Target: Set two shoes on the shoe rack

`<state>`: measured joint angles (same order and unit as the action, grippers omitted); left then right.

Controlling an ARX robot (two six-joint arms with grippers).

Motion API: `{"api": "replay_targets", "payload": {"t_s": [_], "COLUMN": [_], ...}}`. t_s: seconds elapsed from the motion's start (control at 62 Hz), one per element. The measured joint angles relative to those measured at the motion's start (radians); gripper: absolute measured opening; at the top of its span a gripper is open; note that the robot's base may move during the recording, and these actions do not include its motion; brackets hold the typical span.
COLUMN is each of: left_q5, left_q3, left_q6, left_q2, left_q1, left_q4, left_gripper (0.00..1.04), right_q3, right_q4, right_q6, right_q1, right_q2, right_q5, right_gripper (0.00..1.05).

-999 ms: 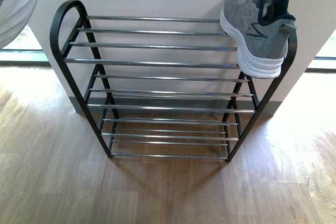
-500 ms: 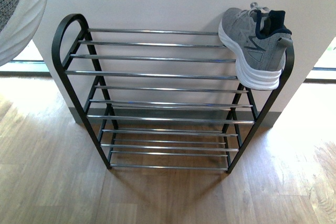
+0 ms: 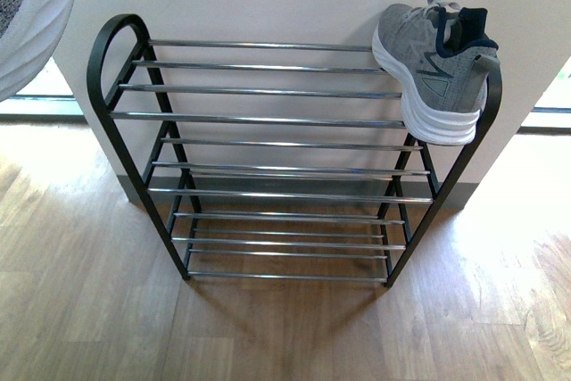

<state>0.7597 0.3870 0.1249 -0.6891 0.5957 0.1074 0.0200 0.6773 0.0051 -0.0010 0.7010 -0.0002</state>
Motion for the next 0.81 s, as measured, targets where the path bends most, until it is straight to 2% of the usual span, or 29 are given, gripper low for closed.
{"api": "replay_targets", "payload": {"t_s": [0.806], "left_q5": [0.000], "left_q3": [0.000], "left_q6": [0.000], "left_q2": [0.000], "left_q1": [0.000], "left_q4": [0.000], "left_gripper": [0.01], "right_q3": [-0.001], "right_q4": [-0.407], "right_q6": [0.000], "right_q1": [0.000], "right_q2": [-0.433], "right_q5": [0.000], "right_gripper": [0.01]}}
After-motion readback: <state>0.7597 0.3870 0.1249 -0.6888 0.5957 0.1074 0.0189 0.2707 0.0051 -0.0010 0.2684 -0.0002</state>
